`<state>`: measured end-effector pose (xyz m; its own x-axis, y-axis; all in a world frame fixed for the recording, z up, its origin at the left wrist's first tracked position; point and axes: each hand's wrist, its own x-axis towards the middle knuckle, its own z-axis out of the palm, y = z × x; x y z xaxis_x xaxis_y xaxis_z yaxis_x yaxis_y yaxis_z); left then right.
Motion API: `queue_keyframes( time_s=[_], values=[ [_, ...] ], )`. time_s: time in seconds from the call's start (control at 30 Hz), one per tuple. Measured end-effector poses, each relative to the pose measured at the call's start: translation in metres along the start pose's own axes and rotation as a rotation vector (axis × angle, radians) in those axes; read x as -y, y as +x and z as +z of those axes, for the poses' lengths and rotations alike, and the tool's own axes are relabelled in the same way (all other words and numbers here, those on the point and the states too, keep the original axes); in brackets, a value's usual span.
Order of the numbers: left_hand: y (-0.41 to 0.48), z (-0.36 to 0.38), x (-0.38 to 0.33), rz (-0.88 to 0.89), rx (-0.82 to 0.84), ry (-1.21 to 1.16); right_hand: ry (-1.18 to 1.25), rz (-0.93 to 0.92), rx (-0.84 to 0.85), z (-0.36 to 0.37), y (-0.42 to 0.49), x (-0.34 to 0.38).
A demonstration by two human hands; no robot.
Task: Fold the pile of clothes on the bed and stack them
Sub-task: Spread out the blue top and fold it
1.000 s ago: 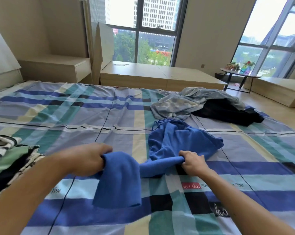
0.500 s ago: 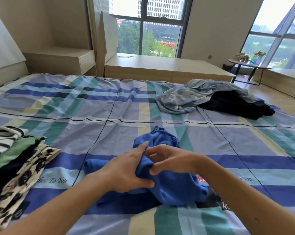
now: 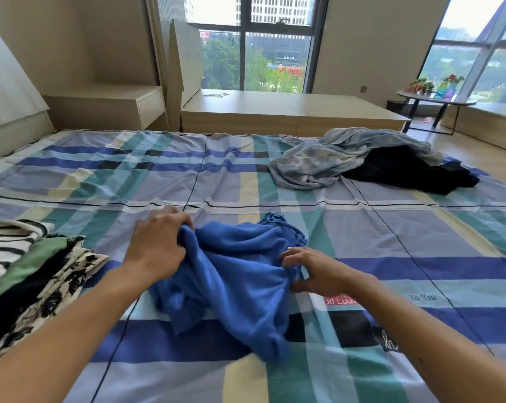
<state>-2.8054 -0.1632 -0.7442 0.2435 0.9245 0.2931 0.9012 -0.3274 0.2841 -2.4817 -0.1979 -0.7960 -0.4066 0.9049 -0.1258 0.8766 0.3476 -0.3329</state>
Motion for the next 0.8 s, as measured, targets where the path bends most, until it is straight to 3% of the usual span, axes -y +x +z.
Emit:
queue_keyframes(
  time_s=[0.03, 0.1, 0.2, 0.27, 0.37, 0.53, 0.67, 0.8],
  values=[
    [0.001, 0.002, 0.000, -0.042, -0.044, 0.082, 0.050, -0.005, -0.062, 0.001, 0.002, 0.008],
    [-0.003, 0.000, -0.012, -0.049, -0.050, -0.005, 0.230, 0.009, -0.175, -0.005, 0.007, 0.026],
    [-0.024, -0.008, -0.051, -0.063, 0.267, -0.443, 0.575, 0.020, -0.275, -0.027, 0.009, 0.057],
    [-0.040, -0.001, -0.078, -0.040, 0.446, -0.529, 0.736, 0.054, -0.354, -0.040, 0.007, 0.076],
    [-0.052, 0.026, -0.097, 0.048, 0.282, -0.360, 0.932, 0.085, -0.383, -0.050, 0.002, 0.095],
    [-0.023, 0.029, -0.086, -0.077, 0.046, -0.351, 1.233, 0.148, -0.517, -0.073, -0.012, 0.098],
    [0.005, -0.002, -0.057, -0.195, -0.149, -0.505, 1.179, 0.157, -0.598, -0.103, -0.022, 0.084],
    [0.013, -0.047, -0.064, -0.257, -0.188, -1.014, 1.093, -0.005, -0.558, -0.133, -0.040, 0.088]
  ],
)
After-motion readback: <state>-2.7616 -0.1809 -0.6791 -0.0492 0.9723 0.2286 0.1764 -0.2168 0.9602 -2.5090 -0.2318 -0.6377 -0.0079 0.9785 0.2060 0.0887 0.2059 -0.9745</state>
